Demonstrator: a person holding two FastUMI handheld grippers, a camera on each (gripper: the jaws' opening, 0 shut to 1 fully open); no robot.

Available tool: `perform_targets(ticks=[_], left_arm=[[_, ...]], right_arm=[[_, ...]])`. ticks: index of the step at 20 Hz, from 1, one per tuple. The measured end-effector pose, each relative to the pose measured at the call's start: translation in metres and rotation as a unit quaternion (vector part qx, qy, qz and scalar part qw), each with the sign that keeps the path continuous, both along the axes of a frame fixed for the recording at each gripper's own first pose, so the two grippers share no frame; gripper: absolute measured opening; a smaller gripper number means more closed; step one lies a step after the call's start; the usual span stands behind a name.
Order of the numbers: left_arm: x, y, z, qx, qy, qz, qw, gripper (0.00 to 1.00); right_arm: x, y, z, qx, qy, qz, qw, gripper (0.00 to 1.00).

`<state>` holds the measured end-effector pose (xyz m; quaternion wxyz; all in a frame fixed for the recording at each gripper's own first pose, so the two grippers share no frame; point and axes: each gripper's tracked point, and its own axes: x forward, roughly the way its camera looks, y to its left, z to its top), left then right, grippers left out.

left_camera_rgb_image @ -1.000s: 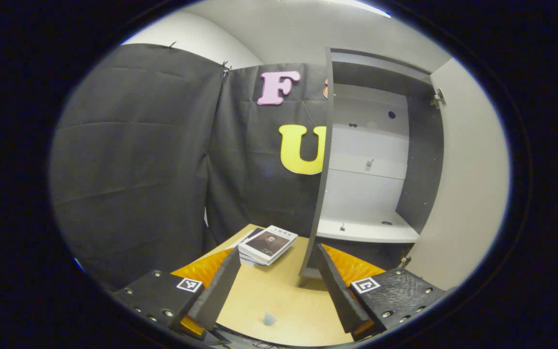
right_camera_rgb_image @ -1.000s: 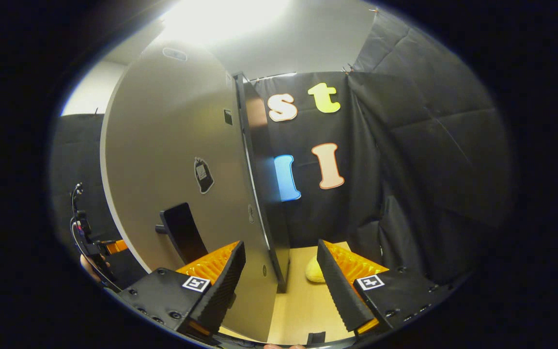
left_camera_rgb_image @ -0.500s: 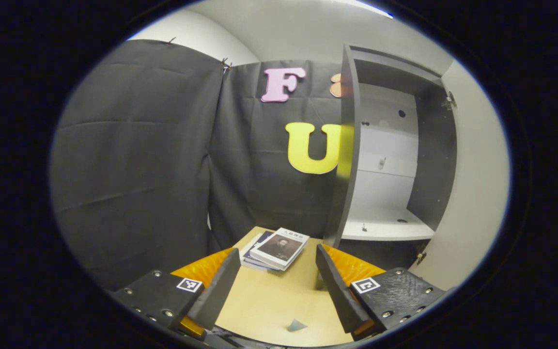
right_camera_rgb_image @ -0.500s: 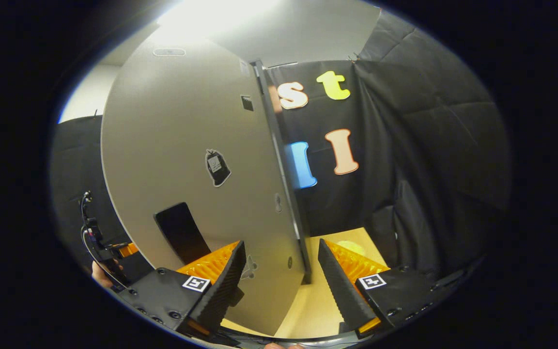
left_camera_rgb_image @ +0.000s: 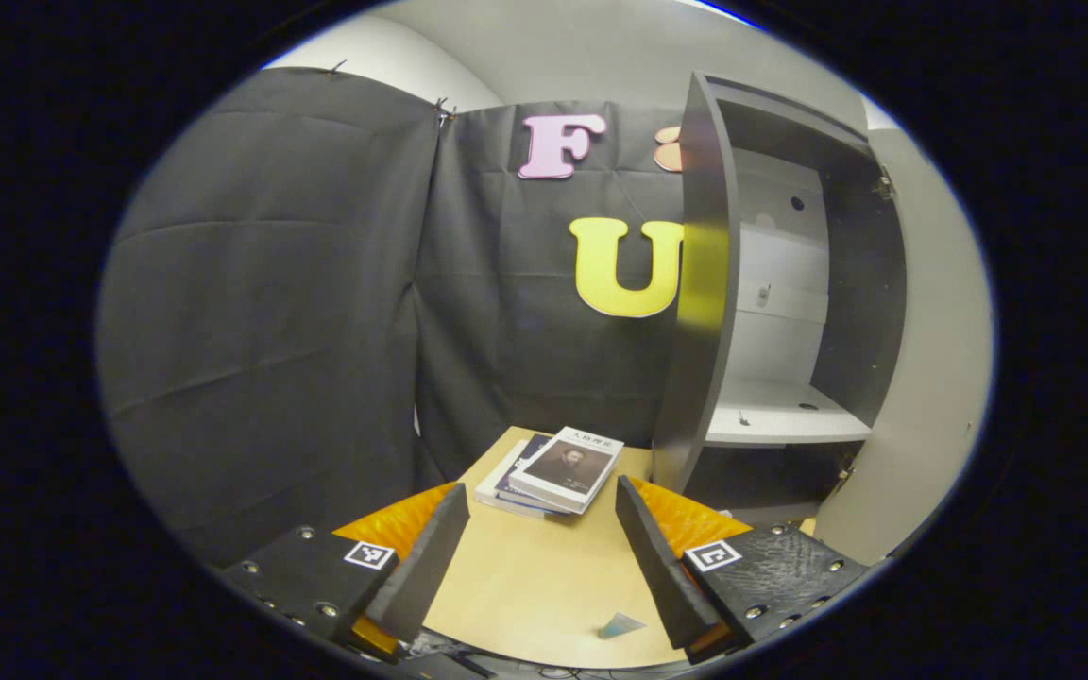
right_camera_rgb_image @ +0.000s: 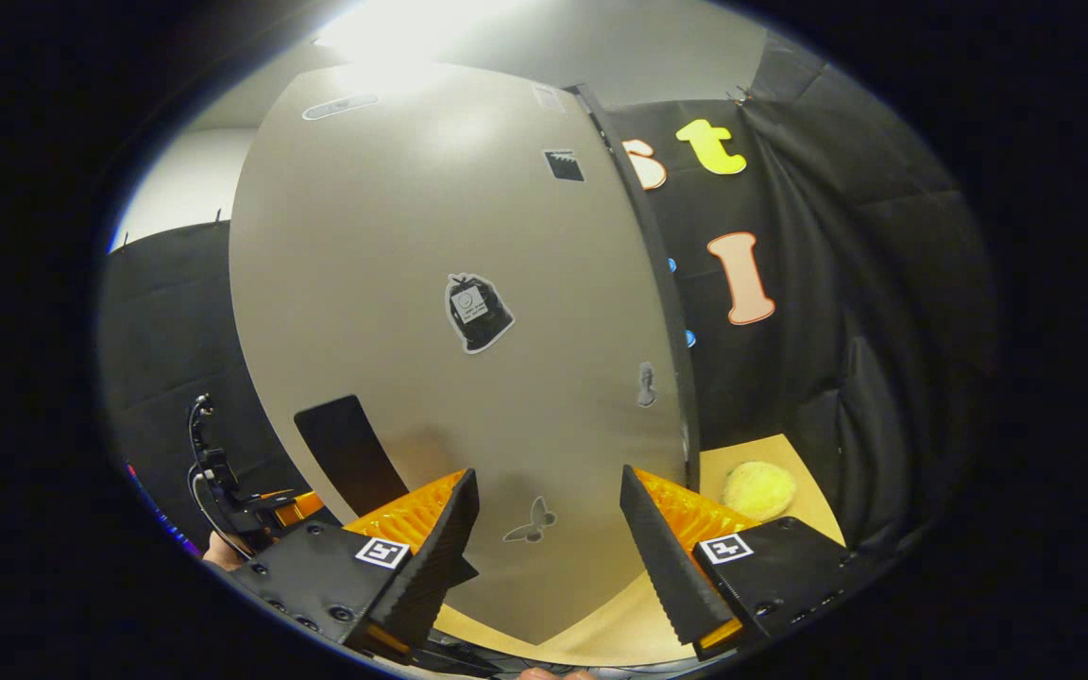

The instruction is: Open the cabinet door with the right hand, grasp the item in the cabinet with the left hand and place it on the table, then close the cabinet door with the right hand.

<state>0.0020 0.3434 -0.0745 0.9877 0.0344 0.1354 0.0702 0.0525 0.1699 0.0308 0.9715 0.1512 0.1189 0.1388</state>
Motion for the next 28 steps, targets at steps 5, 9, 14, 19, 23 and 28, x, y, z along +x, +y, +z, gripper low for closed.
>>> perform_targets(ticks=[5,9,14,19,23,28], left_arm=[[0.018,0.014,-0.004,-0.005,0.003,-0.010,1.000,0.93],[0.034,0.009,0.000,-0.017,-0.002,-0.029,0.999,0.93],[0.038,-0.007,0.011,-0.011,-0.015,-0.068,0.998,0.93],[0.031,-0.033,0.025,-0.035,-0.034,-0.114,0.992,0.95],[0.027,-0.055,0.037,-0.056,-0.063,-0.154,0.984,0.94],[0.017,-0.074,0.063,-0.063,-0.103,-0.190,0.974,0.95]], right_arm=[[0.032,0.043,0.000,0.002,-0.004,0.011,1.000,0.95],[0.037,0.079,-0.002,0.031,-0.012,0.030,0.999,0.96],[0.037,0.074,0.001,-0.016,-0.027,0.002,0.999,0.97],[0.028,0.034,-0.001,-0.034,-0.032,-0.073,0.996,0.97],[0.008,-0.010,-0.004,-0.032,-0.034,-0.131,0.990,0.98],[-0.008,-0.054,-0.007,-0.042,-0.040,-0.191,0.980,0.98]])
